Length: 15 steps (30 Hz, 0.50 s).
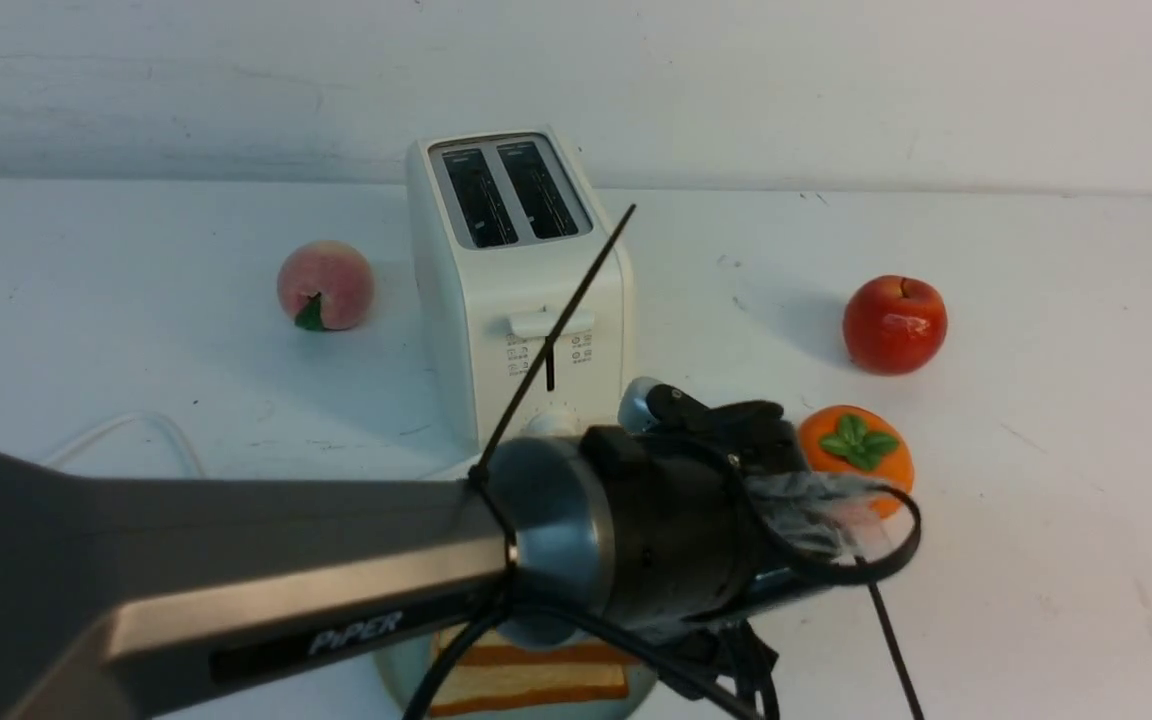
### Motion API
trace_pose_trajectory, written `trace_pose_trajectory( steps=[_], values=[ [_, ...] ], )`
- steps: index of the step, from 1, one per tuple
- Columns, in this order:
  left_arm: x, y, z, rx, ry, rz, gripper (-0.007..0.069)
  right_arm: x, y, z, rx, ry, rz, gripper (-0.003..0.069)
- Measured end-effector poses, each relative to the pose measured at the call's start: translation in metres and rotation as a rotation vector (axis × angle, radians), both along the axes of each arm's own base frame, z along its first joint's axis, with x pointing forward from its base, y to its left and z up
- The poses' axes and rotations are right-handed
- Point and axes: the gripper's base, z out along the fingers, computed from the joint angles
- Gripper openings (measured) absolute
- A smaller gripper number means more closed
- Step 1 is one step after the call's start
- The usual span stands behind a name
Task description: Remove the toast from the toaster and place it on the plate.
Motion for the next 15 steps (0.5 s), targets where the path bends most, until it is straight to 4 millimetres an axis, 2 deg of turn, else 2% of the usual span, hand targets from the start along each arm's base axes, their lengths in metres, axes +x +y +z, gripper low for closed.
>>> trace_pose_trajectory(
  steps=[9,12,15],
  values=[
    [0.007,-0.011,0.037,-0.04,-0.017,0.017,0.0589,0.0,0.0,0.0,0.0,0.0,0.0,0.0135],
    [0.009,-0.015,0.06,-0.046,-0.024,0.0,0.0543,0.0,0.0,0.0,0.0,0.0,0.0,0.0135],
    [0.011,-0.018,0.079,-0.065,-0.044,-0.014,0.0459,0.0,0.0,0.0,0.0,0.0,0.0,0.0135]
  ],
)
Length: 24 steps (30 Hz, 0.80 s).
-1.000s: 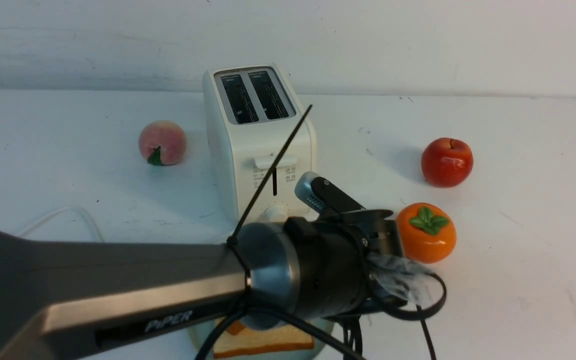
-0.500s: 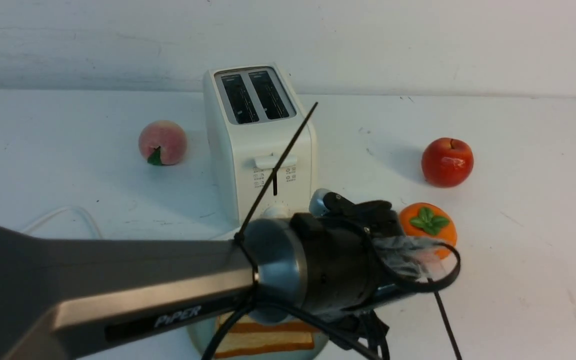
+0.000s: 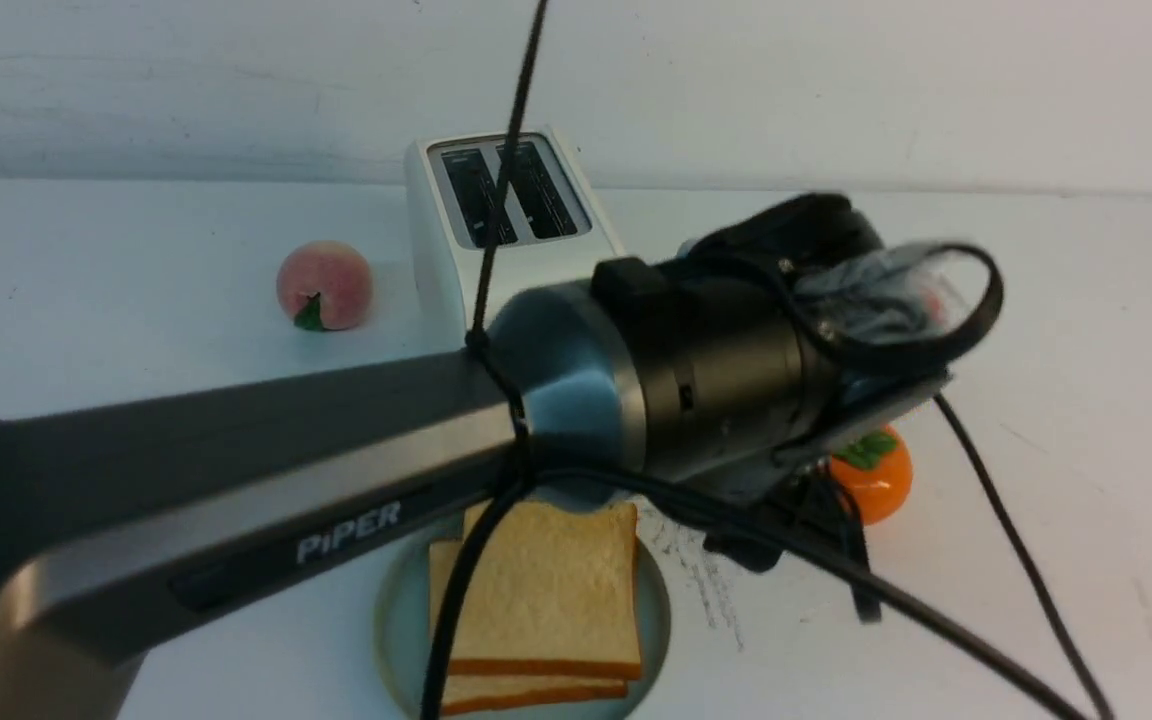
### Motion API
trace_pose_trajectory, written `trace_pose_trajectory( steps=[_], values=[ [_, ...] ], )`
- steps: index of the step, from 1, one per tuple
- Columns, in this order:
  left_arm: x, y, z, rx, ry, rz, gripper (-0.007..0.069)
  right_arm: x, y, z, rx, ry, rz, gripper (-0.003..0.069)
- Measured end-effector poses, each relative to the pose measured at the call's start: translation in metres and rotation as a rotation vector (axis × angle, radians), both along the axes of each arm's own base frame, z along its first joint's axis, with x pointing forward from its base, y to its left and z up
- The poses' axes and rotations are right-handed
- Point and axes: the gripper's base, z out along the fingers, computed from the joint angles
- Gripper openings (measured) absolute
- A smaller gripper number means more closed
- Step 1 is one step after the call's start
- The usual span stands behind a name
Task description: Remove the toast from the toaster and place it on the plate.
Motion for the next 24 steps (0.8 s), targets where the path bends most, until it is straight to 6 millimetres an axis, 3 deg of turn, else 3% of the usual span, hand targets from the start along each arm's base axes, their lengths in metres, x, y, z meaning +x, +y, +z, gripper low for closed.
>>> trace_pose_trajectory(
  steps=[2,3,5,7,9,10,15,16,17,18,19,21,24],
  values=[
    [0.003,-0.005,0.03,-0.048,-0.052,-0.054,0.0295,0.0,0.0,0.001,0.004,-0.008,0.001,0.0132],
    [0.003,-0.005,0.033,-0.055,-0.056,-0.054,0.0281,0.0,0.0,0.001,0.004,-0.008,0.001,0.013],
    [-0.001,-0.002,0.06,-0.102,-0.089,-0.107,0.0084,-0.003,-0.001,0.003,0.015,-0.013,0.001,0.0101],
    [-0.008,0.006,0.08,-0.133,-0.102,-0.14,-0.0011,-0.009,-0.004,0.007,0.039,-0.001,0.001,0.0057],
    [-0.013,0.013,0.091,-0.147,-0.11,-0.158,-0.0014,-0.014,-0.006,0.009,0.058,0.006,0.002,0.003],
    [-0.021,0.028,0.114,-0.185,-0.137,-0.172,-0.0014,-0.024,-0.01,0.011,0.086,0.019,0.005,-0.001],
    [-0.037,0.079,0.161,-0.27,-0.212,-0.139,-0.0014,-0.046,-0.022,0.007,0.119,0.032,0.007,-0.0019],
    [-0.04,0.099,0.171,-0.288,-0.229,-0.111,-0.0014,-0.052,-0.026,0.004,0.122,0.029,0.005,-0.0019],
    [-0.042,0.113,0.176,-0.3,-0.238,-0.081,-0.0014,-0.055,-0.028,-0.002,0.123,0.027,0.005,-0.0017],
    [-0.043,0.116,0.177,-0.303,-0.239,-0.076,-0.0014,-0.056,-0.029,-0.003,0.123,0.028,0.004,-0.0017],
    [-0.049,0.137,0.181,-0.318,-0.245,-0.035,-0.0014,-0.057,-0.03,-0.017,0.124,0.042,-0.002,-0.0017],
    [-0.053,0.156,0.179,-0.328,-0.239,0.016,-0.0014,-0.054,-0.027,-0.032,0.142,0.046,-0.008,-0.0016],
    [-0.06,0.171,0.171,-0.323,-0.219,0.049,-0.0014,-0.046,-0.021,-0.049,0.184,0.022,-0.007,-0.0015]
  ],
)
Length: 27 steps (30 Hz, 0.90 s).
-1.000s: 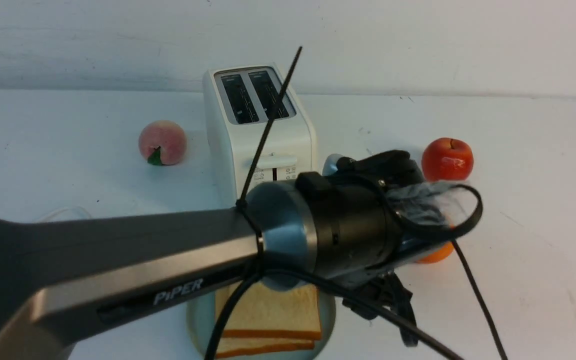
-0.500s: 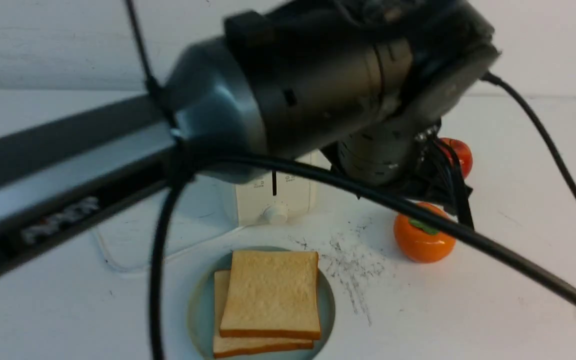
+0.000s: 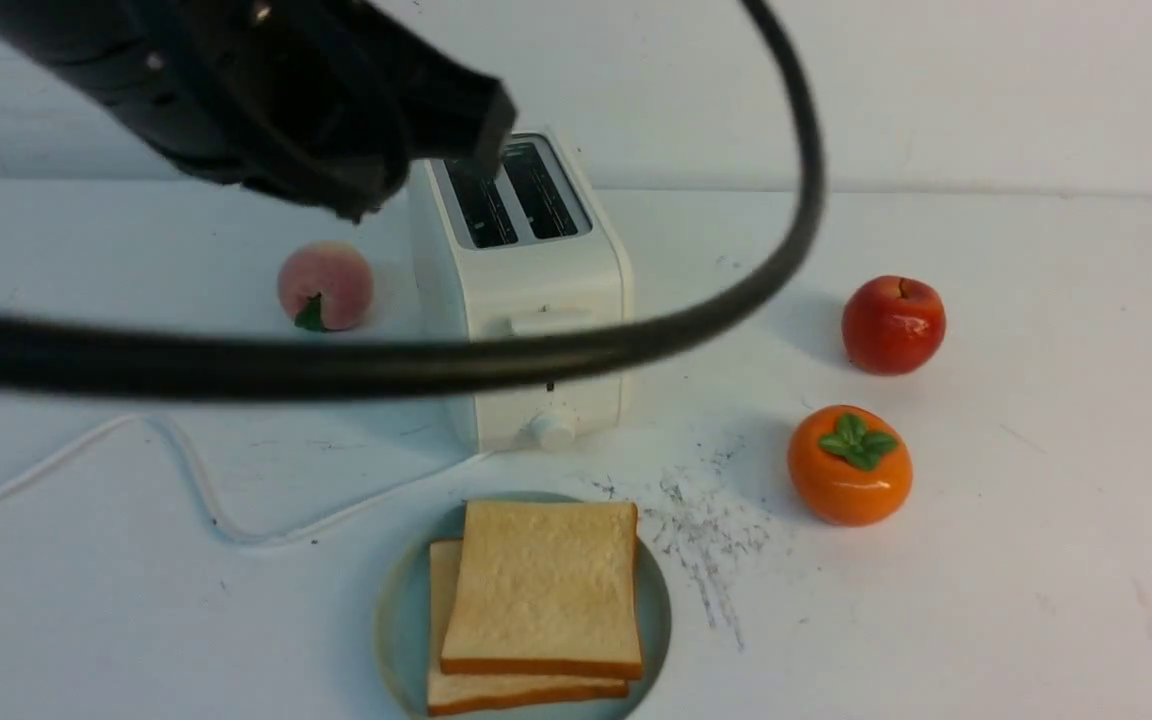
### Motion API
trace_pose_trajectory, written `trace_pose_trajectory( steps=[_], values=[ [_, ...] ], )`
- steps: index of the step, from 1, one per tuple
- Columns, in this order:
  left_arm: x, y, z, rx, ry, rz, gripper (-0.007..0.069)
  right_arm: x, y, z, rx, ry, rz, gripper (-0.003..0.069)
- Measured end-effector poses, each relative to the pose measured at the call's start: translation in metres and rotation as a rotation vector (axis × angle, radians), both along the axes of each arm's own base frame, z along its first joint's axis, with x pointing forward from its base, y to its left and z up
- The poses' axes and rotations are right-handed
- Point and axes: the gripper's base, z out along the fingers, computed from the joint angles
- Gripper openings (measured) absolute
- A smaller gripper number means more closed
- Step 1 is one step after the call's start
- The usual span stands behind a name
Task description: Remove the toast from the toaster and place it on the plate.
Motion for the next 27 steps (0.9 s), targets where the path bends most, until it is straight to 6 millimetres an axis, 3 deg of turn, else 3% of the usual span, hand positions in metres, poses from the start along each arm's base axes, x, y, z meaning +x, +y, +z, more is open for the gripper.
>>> trace_pose_trajectory(
  steps=[1,7,27],
  values=[
    [-0.004,0.006,-0.007,0.012,0.016,0.011,-0.0014,0.007,0.005,-0.01,0.031,-0.054,0.011,-0.0013],
    [-0.007,0.008,-0.015,0.008,0.039,0.005,-0.0014,0.017,0.014,-0.015,0.122,-0.23,0.04,-0.0008],
    [0.003,-0.004,-0.028,0.023,0.087,-0.003,-0.0014,0.017,0.014,-0.013,0.136,-0.252,0.043,0.0006]
  ],
)
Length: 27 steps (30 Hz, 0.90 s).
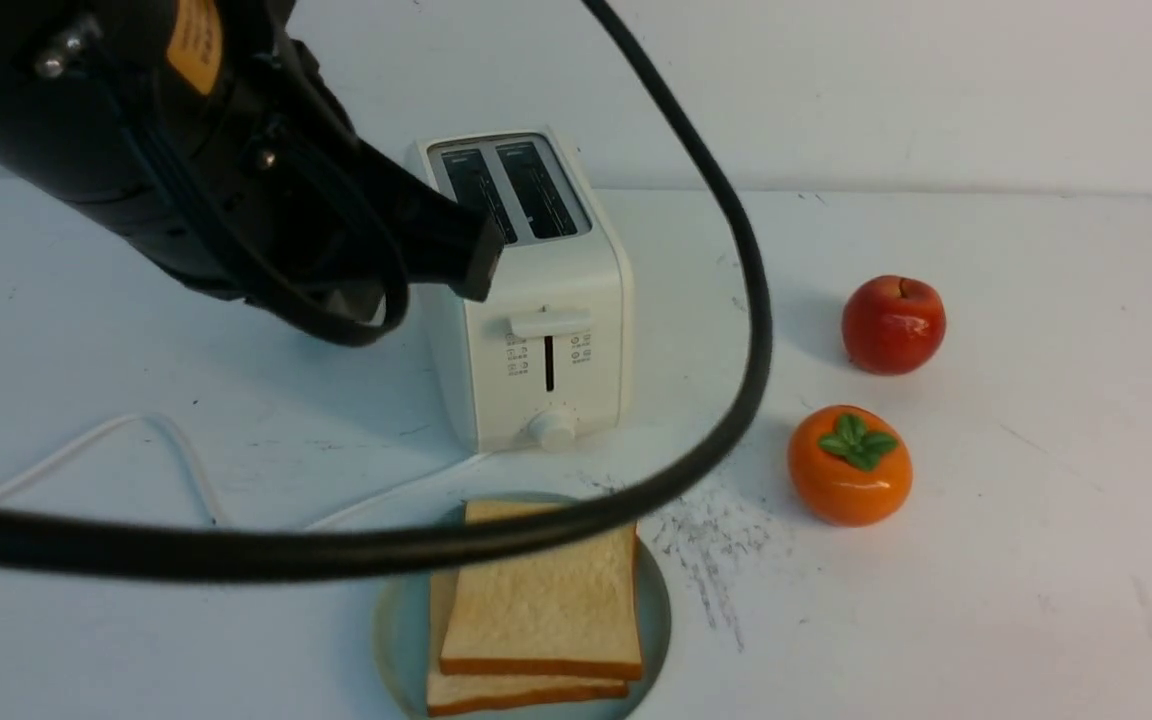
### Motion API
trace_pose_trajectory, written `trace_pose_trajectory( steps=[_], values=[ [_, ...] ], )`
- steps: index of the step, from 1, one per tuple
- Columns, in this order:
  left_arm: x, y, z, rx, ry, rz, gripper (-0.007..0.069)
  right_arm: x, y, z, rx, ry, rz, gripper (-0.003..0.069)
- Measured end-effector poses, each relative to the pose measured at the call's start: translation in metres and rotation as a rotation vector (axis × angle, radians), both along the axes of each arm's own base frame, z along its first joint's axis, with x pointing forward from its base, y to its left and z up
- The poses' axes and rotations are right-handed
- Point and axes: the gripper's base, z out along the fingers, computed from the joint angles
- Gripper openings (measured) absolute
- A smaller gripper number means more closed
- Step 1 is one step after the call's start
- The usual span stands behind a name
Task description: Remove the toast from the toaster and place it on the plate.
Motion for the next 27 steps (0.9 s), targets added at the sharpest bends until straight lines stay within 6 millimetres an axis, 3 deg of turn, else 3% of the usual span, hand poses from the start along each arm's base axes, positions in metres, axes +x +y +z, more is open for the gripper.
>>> trace_pose_trajectory(
  steps=[7,16,27],
  values=[
    [0.001,-0.001,-0.004,0.015,0.024,0.004,-0.0014,-0.003,-0.002,-0.019,-0.003,0.005,-0.006,0.001],
    [0.002,0.0,-0.003,0.032,0.008,0.011,-0.0014,-0.002,-0.018,-0.065,-0.016,0.058,-0.287,0.0018],
    [0.007,0.005,0.0,0.086,-0.054,0.034,-0.0014,0.0,-0.028,-0.086,-0.038,0.144,-0.48,0.0029]
  ],
)
